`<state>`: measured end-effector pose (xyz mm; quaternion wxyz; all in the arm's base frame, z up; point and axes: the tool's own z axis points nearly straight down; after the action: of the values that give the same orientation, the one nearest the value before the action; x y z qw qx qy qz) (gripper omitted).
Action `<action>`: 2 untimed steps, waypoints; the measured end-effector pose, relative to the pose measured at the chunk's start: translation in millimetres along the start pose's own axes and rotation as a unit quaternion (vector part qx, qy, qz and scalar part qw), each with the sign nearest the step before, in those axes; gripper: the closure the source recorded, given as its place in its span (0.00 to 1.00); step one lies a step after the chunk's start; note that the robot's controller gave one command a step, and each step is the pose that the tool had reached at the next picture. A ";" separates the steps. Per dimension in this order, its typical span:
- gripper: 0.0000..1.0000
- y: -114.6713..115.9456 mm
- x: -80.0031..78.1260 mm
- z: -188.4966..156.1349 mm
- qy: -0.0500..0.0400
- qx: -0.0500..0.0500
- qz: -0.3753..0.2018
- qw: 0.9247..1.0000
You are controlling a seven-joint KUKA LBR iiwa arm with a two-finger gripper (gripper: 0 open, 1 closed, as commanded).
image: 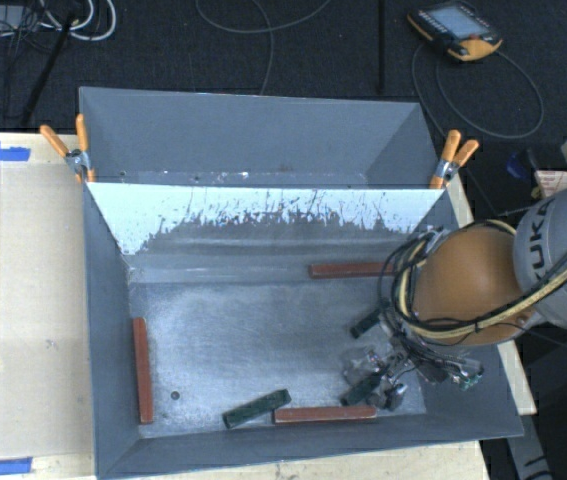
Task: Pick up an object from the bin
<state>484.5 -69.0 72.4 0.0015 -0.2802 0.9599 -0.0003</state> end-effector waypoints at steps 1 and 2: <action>1.00 0.0 0.0 0.0 0.000 0.000 0.000 1.000; 1.00 -45.9 -3.5 -125.0 0.001 -0.001 0.018 1.000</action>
Offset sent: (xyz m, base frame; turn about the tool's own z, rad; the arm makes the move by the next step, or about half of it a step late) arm 0.0269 -0.0371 0.1256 0.0315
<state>511.8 -105.9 197.4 0.0004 -0.2627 0.9649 0.0007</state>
